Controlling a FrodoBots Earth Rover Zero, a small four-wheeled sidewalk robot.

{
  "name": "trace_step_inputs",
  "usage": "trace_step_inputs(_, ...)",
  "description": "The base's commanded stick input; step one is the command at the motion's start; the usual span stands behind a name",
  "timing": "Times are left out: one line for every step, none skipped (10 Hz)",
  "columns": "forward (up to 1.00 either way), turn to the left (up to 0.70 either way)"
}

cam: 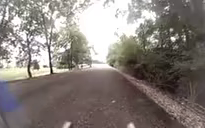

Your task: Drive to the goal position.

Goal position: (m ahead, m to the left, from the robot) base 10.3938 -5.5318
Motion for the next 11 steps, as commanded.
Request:
trace_step_inputs(0.45,0.00)
trace_step_inputs(0.50,0.00)
trace_step_inputs(0.60,0.00)
trace_step_inputs(0.60,0.00)
trace_step_inputs(0.60,0.00)
trace_step_inputs(0.60,0.00)
trace_step_inputs(0.60,0.00)
trace_step_inputs(0.60,0.00)
trace_step_inputs(0.60,0.00)
trace_step_inputs(0.60,0.00)
trace_step_inputs(0.35,0.00)
